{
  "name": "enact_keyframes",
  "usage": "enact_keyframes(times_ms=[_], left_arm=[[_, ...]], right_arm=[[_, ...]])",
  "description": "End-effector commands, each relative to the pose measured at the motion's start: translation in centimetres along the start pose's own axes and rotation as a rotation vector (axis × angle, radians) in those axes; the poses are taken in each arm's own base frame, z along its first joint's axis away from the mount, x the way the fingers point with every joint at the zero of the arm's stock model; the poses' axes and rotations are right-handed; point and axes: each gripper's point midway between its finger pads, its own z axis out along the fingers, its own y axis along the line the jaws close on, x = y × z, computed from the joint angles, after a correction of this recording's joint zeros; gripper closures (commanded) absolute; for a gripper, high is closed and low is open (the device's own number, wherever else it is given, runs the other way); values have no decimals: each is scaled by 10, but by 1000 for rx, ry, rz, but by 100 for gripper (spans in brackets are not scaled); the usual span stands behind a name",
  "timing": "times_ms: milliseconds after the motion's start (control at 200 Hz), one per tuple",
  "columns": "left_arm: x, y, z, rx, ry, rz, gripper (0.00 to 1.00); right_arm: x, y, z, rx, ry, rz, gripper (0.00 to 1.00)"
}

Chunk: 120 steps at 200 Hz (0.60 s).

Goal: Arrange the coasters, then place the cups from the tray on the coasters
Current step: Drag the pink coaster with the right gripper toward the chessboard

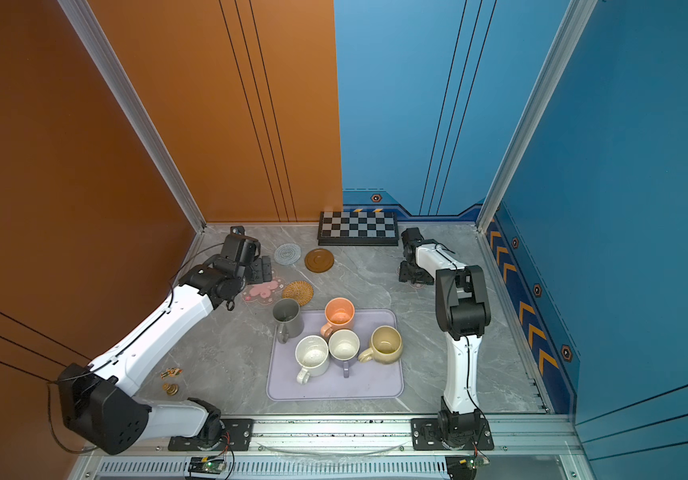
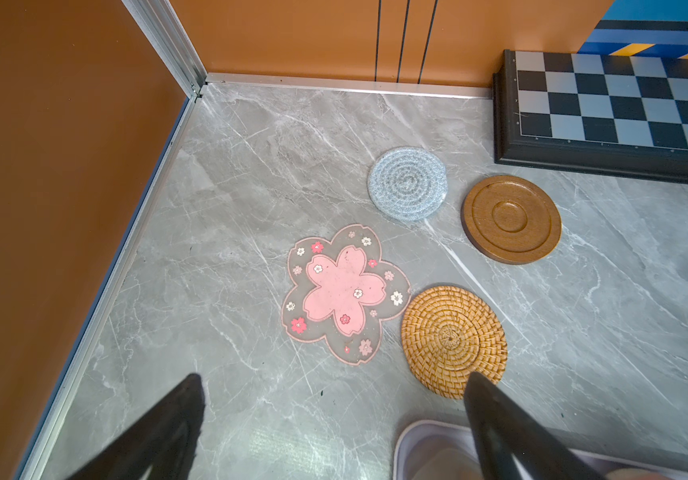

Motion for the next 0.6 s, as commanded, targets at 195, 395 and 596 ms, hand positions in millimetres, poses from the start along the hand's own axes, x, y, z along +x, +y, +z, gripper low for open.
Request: enact_keyframes(times_ms=[195, 395, 596], left_arm=[[8, -6, 3, -1, 34, 10, 2], [9, -11, 6, 4, 42, 18, 2], [13, -14, 11, -1, 56, 25, 2]], right_arm=[[14, 18, -26, -74, -6, -76, 26], [-19, -17, -37, -63, -72, 8, 27], [-39, -34, -16, -155, -55, 94, 26]])
